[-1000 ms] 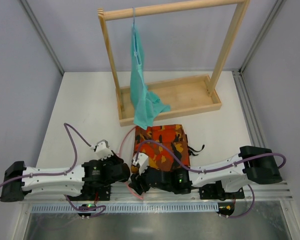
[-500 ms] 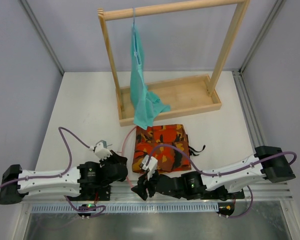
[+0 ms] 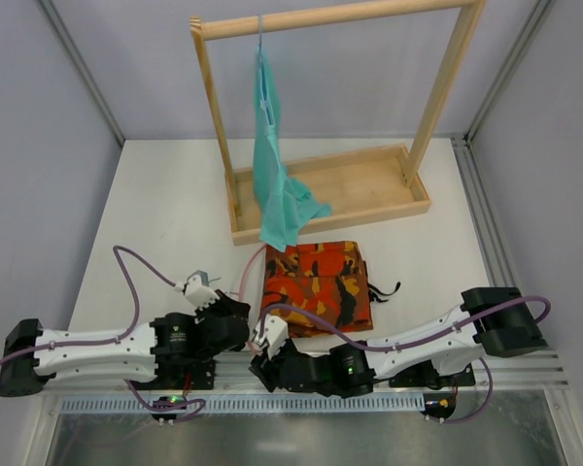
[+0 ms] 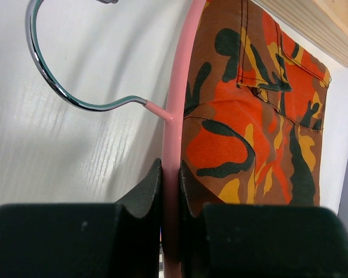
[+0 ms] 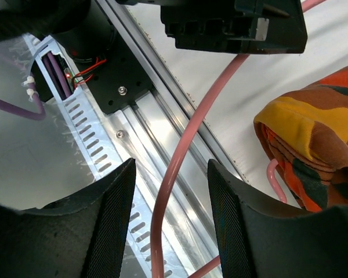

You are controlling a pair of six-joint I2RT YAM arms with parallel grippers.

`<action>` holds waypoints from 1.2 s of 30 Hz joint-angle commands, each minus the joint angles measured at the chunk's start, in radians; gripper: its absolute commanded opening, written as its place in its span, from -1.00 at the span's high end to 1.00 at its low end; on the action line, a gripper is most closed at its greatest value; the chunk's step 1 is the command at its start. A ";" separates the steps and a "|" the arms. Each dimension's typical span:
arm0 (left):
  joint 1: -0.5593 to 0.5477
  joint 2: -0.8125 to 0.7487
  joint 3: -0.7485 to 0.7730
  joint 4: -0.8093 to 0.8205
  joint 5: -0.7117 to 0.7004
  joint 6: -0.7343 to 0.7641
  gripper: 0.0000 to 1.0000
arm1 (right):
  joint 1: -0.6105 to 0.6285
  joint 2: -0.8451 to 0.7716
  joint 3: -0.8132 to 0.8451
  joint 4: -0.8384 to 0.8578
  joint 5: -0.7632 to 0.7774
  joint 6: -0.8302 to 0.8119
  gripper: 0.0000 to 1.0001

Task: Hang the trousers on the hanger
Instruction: Pass the hanger from the left arm to the right

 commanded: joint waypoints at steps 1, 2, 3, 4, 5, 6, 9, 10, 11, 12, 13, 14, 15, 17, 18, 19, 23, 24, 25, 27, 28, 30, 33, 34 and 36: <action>-0.002 -0.039 0.011 0.069 -0.070 -0.011 0.99 | 0.007 -0.029 -0.011 0.027 0.065 -0.006 -0.11; -0.002 -0.042 0.012 0.062 -0.071 -0.008 0.99 | 0.007 -0.027 -0.016 0.032 0.060 -0.006 -0.11; -0.002 -0.046 0.012 0.054 -0.073 -0.009 0.99 | 0.007 -0.021 -0.017 0.035 0.054 -0.004 -0.12; -0.001 -0.054 0.012 0.046 -0.076 -0.009 0.99 | 0.007 -0.018 -0.022 0.039 0.046 -0.004 -0.11; -0.002 -0.056 0.014 0.045 -0.077 -0.009 0.99 | 0.007 -0.012 -0.023 0.051 0.037 -0.004 -0.11; -0.002 -0.059 0.014 0.042 -0.077 -0.006 0.99 | 0.007 -0.006 -0.025 0.055 0.028 -0.003 -0.10; -0.001 -0.068 0.017 0.042 -0.077 0.006 0.99 | 0.007 -0.007 -0.031 0.076 0.016 0.010 0.20; -0.002 -0.073 0.018 0.046 -0.076 0.009 0.99 | 0.007 -0.018 -0.037 0.087 0.011 0.005 0.35; -0.002 -0.082 0.021 0.051 -0.077 0.030 0.99 | 0.007 -0.027 -0.043 0.110 0.009 0.002 0.52; -0.002 -0.089 0.022 0.081 -0.073 0.049 0.99 | 0.007 -0.050 -0.052 0.122 0.020 0.001 0.84; -0.002 -0.095 0.022 0.104 -0.070 0.076 0.99 | 0.007 -0.062 -0.056 0.128 0.032 0.001 0.93; -0.002 -0.109 0.023 0.130 -0.062 0.125 0.99 | 0.007 -0.076 -0.057 0.137 0.038 0.001 0.93; -0.002 -0.114 0.025 0.194 -0.051 0.161 0.99 | 0.007 -0.094 -0.059 0.140 0.045 -0.001 0.93; -0.002 -0.125 0.031 0.265 -0.021 0.260 0.99 | 0.007 -0.157 -0.072 0.153 0.081 0.011 0.93; -0.002 -0.123 0.049 0.314 -0.013 0.287 0.95 | 0.007 -0.182 -0.085 0.168 0.086 0.013 0.93; -0.002 -0.120 0.063 0.330 -0.004 0.307 0.89 | 0.007 -0.209 -0.117 0.183 0.092 0.014 0.93; -0.002 -0.067 0.172 0.330 0.045 0.394 0.55 | 0.007 -0.398 -0.201 0.219 0.126 0.057 0.92; -0.002 -0.036 0.219 0.306 0.056 0.397 0.46 | 0.007 -0.432 -0.220 0.207 0.129 0.077 0.93; -0.002 -0.019 0.244 0.287 0.058 0.396 0.39 | 0.007 -0.461 -0.227 0.173 0.132 0.089 0.93; -0.002 0.028 0.314 0.238 0.055 0.405 0.29 | 0.007 -0.550 -0.252 0.142 0.120 0.109 0.93; -0.002 0.041 0.333 0.218 0.049 0.406 0.26 | 0.007 -0.579 -0.261 0.121 0.124 0.120 0.93; -0.002 0.065 0.374 0.171 0.036 0.413 0.13 | 0.007 -0.663 -0.292 0.055 0.143 0.135 0.93; -0.002 0.087 0.419 0.167 0.013 0.435 0.00 | 0.007 -0.793 -0.357 0.039 0.137 0.143 0.92; -0.002 0.089 0.436 0.172 0.007 0.457 -0.02 | 0.007 -0.827 -0.375 0.044 0.126 0.130 0.93; -0.002 0.087 0.449 0.189 0.006 0.480 -0.06 | 0.007 -0.928 -0.414 0.058 0.114 0.117 0.93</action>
